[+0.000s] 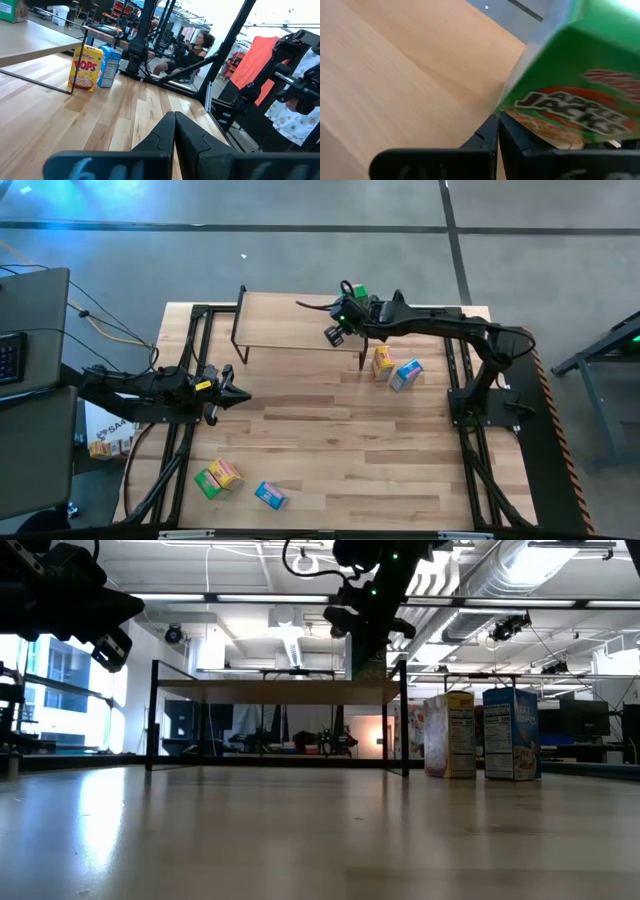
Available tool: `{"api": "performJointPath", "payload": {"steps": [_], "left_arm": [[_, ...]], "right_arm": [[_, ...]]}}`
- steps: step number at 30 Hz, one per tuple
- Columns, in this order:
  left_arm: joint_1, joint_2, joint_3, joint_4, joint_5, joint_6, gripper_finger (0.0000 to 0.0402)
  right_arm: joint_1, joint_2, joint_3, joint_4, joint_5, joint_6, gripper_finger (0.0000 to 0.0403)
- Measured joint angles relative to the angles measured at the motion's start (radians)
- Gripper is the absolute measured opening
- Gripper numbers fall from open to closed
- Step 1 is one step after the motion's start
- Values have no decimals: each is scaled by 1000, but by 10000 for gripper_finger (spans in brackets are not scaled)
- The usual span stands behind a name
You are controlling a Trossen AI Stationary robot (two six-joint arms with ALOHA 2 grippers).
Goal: Stack cereal on shelf
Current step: Put the top green cereal box on the shelf
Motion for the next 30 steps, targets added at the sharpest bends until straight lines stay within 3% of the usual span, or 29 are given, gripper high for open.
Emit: {"api": "performJointPath", "payload": {"steps": [14,30], "left_arm": [[0,0,0,0,0,0,1],[0,0,0,0,0,0,1]], "right_arm": [[-20,4,-1,57,51,-28,0],[-33,2,-1,126,-27,-69,0]]}}
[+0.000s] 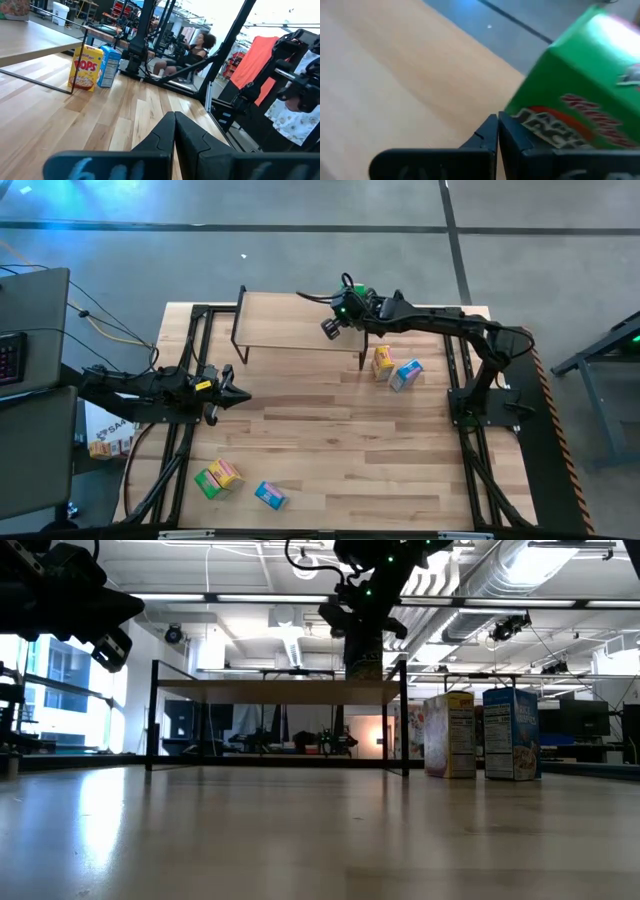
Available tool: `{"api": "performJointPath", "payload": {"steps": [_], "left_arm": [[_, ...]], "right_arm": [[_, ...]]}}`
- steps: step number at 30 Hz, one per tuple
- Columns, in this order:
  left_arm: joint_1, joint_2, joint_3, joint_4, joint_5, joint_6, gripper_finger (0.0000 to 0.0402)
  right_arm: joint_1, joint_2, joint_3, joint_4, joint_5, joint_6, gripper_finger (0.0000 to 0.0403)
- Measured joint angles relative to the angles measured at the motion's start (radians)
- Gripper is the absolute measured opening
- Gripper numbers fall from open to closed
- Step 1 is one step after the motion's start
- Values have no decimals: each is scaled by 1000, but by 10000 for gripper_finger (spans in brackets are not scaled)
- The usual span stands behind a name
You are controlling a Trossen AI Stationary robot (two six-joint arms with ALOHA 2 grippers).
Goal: Stack cereal on shelf
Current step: Put the top green cereal box on the shelf, then put the green cereal box on the shelf aligned with the other green cereal box
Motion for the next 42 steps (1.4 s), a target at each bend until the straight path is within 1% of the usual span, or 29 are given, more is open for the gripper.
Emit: {"api": "performJointPath", "payload": {"steps": [6,11,15,18,21,24,26,29,32,36,39,42], "left_arm": [[0,0,0,0,0,0,1],[0,0,0,0,0,0,1],[0,0,0,0,0,0,1],[0,0,0,0,0,0,1],[0,0,0,0,0,0,1],[0,0,0,0,0,0,1],[0,0,0,0,0,0,1],[0,0,0,0,0,0,1],[0,0,0,0,0,0,1],[0,0,0,0,0,0,1],[0,0,0,0,0,0,1],[0,0,0,0,0,0,1]], "right_arm": [[18,-56,0,-59,-218,-1,0],[13,-165,0,-163,-314,29,0],[52,-229,0,-309,-326,43,11],[97,-271,-12,-408,-325,43,33],[151,-370,-135,-398,-329,71,68],[204,-511,-310,-339,-346,174,105],[238,-608,-420,-262,-353,258,127],[294,-743,-570,-90,-332,348,155],[346,-845,-703,101,-301,389,177],[401,-921,-847,384,-273,397,193],[428,-934,-922,576,-264,414,197],[444,-927,-962,708,-261,415,197]]}}
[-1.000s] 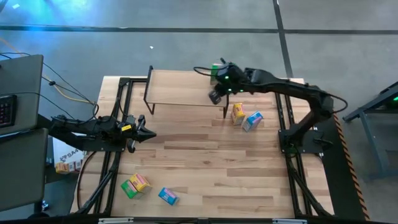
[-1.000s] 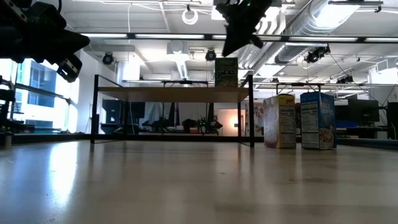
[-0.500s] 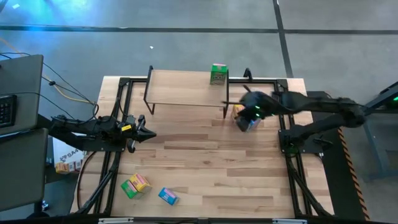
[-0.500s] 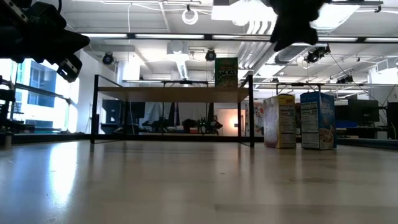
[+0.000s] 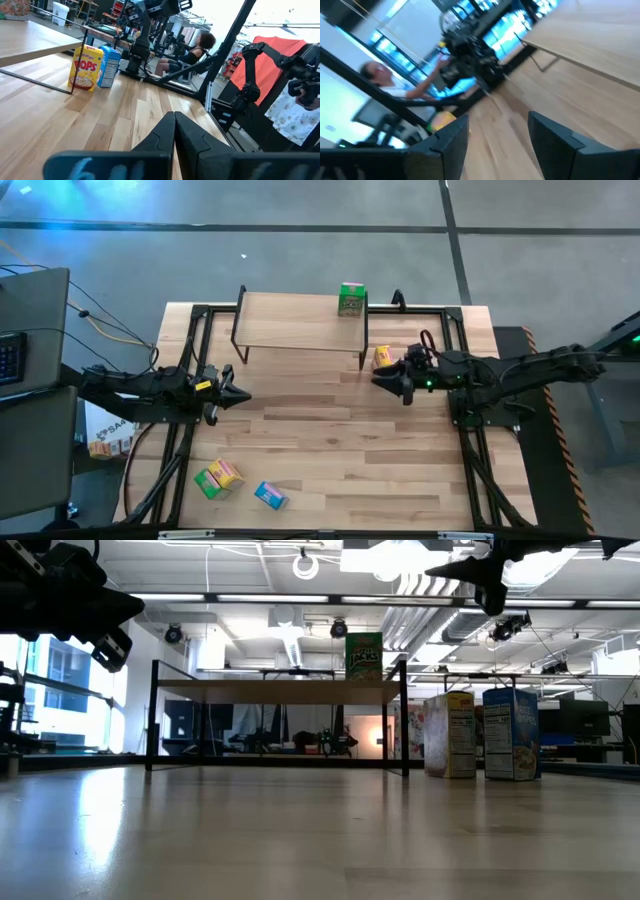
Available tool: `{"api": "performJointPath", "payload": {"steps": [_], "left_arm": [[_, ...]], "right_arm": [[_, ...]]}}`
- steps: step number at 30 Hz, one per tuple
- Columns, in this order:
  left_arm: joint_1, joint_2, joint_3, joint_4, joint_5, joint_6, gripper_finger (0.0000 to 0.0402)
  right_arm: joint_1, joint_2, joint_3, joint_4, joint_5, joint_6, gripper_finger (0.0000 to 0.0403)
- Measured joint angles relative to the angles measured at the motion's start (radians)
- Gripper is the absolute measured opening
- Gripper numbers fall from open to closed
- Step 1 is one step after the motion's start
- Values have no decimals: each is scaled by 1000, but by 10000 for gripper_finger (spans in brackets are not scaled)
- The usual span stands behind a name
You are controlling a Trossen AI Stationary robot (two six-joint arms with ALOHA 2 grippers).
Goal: Stack cereal on shelf
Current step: Put the green cereal box on the shelf aligned with the other green cereal box
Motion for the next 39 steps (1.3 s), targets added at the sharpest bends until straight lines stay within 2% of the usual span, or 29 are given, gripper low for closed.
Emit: {"api": "performJointPath", "payload": {"steps": [8,13,19,21,25,28,32,39], "left_arm": [[0,0,0,4,-26,54,1],[0,0,0,11,-35,46,1],[-1,0,0,253,-48,-164,1],[-1,0,0,349,-102,-159,1],[0,1,14,432,-306,-236,7],[0,28,81,352,-289,-288,39],[0,129,222,200,-219,-286,110],[0,384,496,136,-62,-144,230]], "right_arm": [[3,19,8,86,-1,-37,197],[3,19,8,85,-49,-53,197],[3,15,9,103,-90,34,197],[3,15,9,108,-84,38,197],[3,15,9,109,-35,32,197],[3,15,9,109,-17,31,197],[3,15,9,109,-17,30,197],[3,15,9,110,-32,30,197]]}}
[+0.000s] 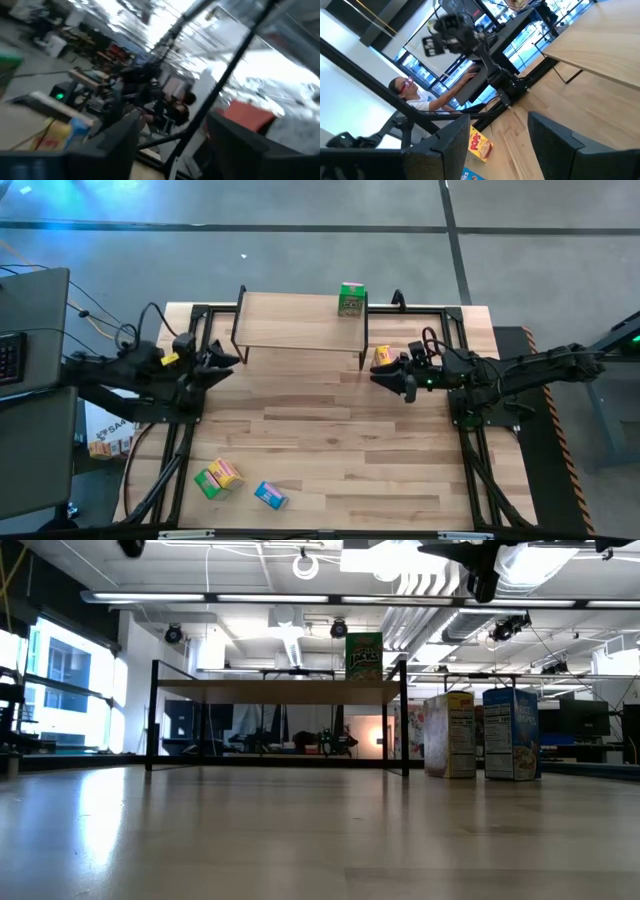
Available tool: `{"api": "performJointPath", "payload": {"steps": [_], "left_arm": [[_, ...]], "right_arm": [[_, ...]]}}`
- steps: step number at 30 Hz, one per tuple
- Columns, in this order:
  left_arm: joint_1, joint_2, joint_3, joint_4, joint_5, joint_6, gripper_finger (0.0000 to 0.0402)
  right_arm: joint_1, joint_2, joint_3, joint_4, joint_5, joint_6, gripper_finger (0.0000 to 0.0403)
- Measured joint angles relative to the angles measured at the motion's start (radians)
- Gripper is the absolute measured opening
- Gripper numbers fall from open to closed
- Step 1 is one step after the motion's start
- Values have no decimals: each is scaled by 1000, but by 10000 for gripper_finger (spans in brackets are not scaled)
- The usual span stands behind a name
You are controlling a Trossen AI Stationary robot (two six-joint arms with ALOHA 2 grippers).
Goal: Stack cereal on shelf
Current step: Put the green cereal box on the shelf aligned with the other green cereal box
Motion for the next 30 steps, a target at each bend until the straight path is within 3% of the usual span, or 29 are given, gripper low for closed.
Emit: {"api": "performJointPath", "payload": {"steps": [5,12,21,30], "left_arm": [[0,188,190,-130,129,66,266],[-43,388,408,-395,263,85,267],[-304,607,596,-747,270,94,267],[-581,761,618,-936,219,73,266]], "right_arm": [[0,0,0,2,-3,0,197],[0,0,0,7,-10,-8,197],[0,0,0,6,-40,-27,197],[0,0,0,5,-62,-59,197]]}}
